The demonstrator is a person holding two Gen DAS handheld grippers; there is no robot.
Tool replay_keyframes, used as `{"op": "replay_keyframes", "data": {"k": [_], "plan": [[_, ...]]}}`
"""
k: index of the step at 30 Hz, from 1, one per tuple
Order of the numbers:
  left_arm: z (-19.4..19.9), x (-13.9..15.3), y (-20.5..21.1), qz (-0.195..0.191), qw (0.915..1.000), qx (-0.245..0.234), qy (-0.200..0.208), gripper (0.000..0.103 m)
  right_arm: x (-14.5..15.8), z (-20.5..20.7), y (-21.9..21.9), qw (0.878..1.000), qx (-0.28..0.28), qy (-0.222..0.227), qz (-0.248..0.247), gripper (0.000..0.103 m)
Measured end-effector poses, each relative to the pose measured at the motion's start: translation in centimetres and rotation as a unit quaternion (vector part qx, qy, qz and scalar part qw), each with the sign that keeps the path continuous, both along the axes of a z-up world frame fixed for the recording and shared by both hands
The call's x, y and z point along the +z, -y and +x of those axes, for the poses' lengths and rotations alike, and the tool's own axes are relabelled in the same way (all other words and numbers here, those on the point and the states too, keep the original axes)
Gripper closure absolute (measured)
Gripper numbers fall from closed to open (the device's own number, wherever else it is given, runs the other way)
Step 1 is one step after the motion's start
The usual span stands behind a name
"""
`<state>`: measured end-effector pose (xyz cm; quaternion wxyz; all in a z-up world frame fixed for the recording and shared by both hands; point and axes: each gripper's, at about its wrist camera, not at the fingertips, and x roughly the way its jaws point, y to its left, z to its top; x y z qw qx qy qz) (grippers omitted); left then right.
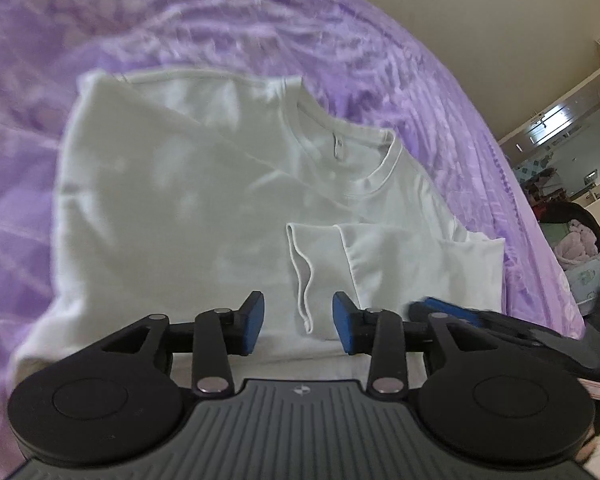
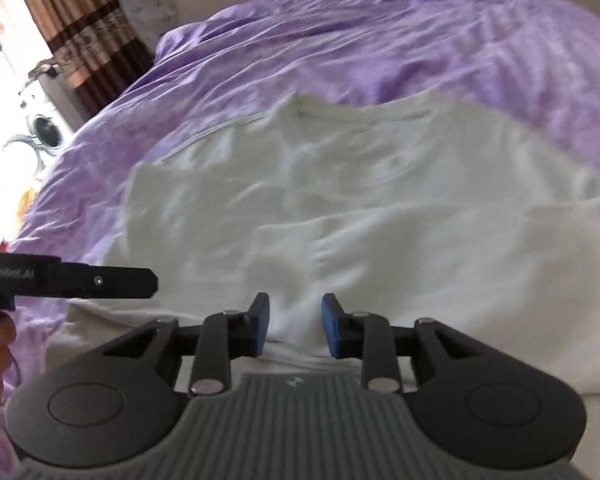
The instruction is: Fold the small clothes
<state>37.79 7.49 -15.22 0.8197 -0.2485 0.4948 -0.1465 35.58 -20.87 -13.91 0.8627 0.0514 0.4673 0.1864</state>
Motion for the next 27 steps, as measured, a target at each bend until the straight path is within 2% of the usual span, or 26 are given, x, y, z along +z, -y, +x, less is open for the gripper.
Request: {"op": "replay_keyframes", "data": {"k": [2,6,9,11,12,13,14,15,18,22,25,27], "plan": [[1.2,-1.4,0.6,-0.013,0.9997,0.000,-0.020,0.060,0.1,0.2,2.3,0.999,-0.020,0.005,-0.029,0.075],[2.9,-4.1,0.9,-0.058,0.9974,0.015,-0.041,0.060,-0.1,-0.2,7.6,0.997,-0.057,0.004,-0.045,0.075],[3.9,-5.5,0.8,-0.090,0.9946,0.027,-0.043,0.060,-0.3,-0.7,10.9,0.996,-0.081,-0.001,-0.045,0.075],[4.6,-6.0,1.0,-0.097,0.9939,0.031,-0.043,0.061,-0.6,-1.2,12.5,0.995,-0.086,0.001,-0.053,0.075],[4.8,-6.1,1.2,-0.097,0.9940,0.029,-0.041,0.076,-0.7,-1.5,13.1,0.994,-0.088,0.001,-0.061,0.075],[4.8,-6.0,1.4,-0.091,0.9947,0.031,-0.036,0.082,-1.0,-1.5,13.5,0.994,-0.090,0.002,-0.066,0.075],[4.8,-5.7,1.7,-0.084,0.9956,0.029,-0.031,0.096,-1.2,-1.7,14.0,0.993,-0.091,0.001,-0.070,0.075],[4.7,-5.2,2.0,-0.078,0.9964,0.025,-0.021,0.100,-1.3,-1.8,14.3,0.993,-0.091,0.001,-0.074,0.075],[4.2,-2.1,2.8,-0.075,0.9969,0.009,0.025,0.101,-1.2,-2.5,15.3,0.995,-0.076,-0.010,-0.064,0.075],[4.3,5.0,5.2,-0.073,0.9932,-0.014,0.089,0.101,-1.5,-3.5,14.2,0.999,-0.022,-0.044,-0.021,0.075],[4.6,10.9,7.7,-0.071,0.9881,-0.038,0.131,0.101,-1.7,-3.9,12.6,0.999,0.001,-0.034,-0.036,0.076],[4.5,14.4,9.8,-0.062,0.9836,-0.054,0.161,0.101,-2.2,-3.6,12.6,0.999,-0.013,-0.030,-0.039,0.077]]}}
